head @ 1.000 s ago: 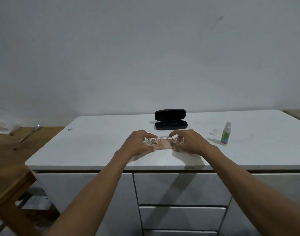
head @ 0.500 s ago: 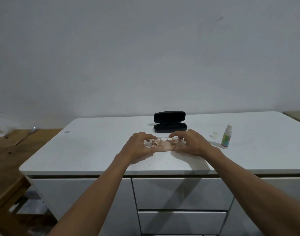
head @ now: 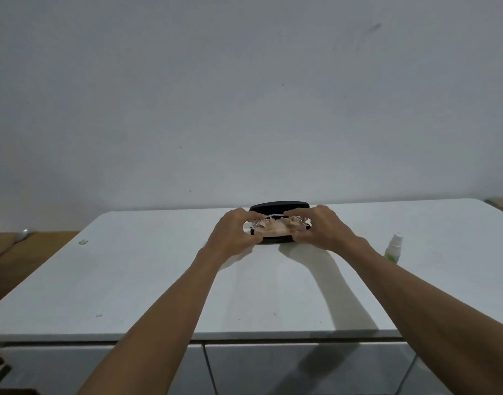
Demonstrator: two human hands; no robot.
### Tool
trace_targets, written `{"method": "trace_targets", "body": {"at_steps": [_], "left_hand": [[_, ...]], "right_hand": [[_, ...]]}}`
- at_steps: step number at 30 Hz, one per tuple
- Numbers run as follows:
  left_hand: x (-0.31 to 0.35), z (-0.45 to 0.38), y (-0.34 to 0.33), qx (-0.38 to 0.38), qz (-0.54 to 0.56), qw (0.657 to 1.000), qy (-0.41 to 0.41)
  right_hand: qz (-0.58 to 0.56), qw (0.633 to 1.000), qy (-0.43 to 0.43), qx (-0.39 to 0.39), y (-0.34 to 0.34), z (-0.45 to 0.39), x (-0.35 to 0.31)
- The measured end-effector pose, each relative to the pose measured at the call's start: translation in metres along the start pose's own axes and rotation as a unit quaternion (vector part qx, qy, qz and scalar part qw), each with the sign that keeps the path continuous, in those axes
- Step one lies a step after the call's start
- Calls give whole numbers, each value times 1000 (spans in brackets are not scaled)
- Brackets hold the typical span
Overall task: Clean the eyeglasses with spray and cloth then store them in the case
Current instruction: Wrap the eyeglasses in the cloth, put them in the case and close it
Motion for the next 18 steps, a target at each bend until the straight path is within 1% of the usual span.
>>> {"method": "trace_targets", "body": {"at_steps": [4, 8, 12, 18], "left_hand": [[-10, -5, -16, 12, 68, 997, 46], [-17, -11, -27, 26, 125, 989, 78], [-22, -13, -32, 13, 130, 988, 82], [-25, -13, -32, 23, 109, 991, 78]], "right_hand": [[19, 1000, 16, 11, -8, -8, 11], [7, 1000, 8, 7, -17, -12, 19], [-12, 1000, 10, -6, -19, -17, 23], [-3, 1000, 16, -8, -15, -15, 20]]}}
Point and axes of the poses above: each hand's wrist, its own z-axis away from the middle knuckle, its own y-axis out of the back of the hand, x = y × z, the point moved 5 cm from there along -z, towards the middle knuckle, and after that the axes turned 13 degrees about y, right-handed, at the moved point
